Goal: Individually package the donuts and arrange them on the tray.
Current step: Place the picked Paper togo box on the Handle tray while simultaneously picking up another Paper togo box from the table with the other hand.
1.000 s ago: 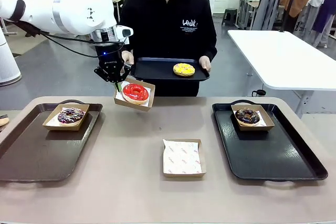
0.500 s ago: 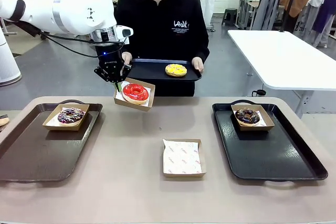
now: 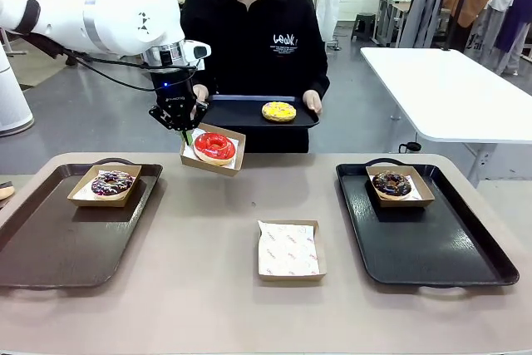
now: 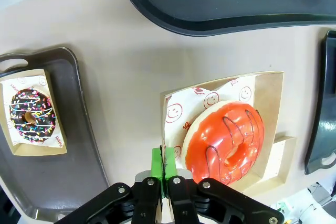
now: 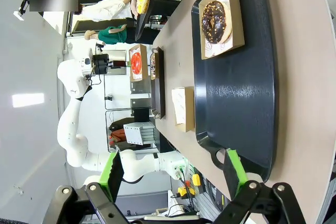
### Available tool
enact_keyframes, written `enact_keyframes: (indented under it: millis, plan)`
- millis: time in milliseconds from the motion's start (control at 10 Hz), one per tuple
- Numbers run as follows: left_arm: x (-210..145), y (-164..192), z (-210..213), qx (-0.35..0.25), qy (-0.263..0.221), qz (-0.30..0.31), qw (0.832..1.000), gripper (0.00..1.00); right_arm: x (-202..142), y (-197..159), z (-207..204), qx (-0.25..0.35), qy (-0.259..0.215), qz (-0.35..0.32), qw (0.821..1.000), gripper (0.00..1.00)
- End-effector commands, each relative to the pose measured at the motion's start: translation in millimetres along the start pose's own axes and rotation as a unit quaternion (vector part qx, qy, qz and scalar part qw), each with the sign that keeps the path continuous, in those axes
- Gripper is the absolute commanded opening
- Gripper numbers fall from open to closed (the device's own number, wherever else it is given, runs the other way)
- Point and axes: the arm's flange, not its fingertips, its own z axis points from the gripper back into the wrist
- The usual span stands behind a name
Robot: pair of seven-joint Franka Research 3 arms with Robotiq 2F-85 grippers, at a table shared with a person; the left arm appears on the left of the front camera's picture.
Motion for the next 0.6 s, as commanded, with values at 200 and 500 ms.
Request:
enact_keyframes:
  millis: [200,500]
  plan:
    - [-34,54,35,-0.018,0.005,-0.051,0.999,0.01,-2,80,-54,-0.099,0.041,0.058,0.993,1.0]
    - [-72,123,66,-0.002,-0.005,-0.025,1.0,0.01,-4,155,-127,-0.184,0.072,0.084,0.977,1.0]
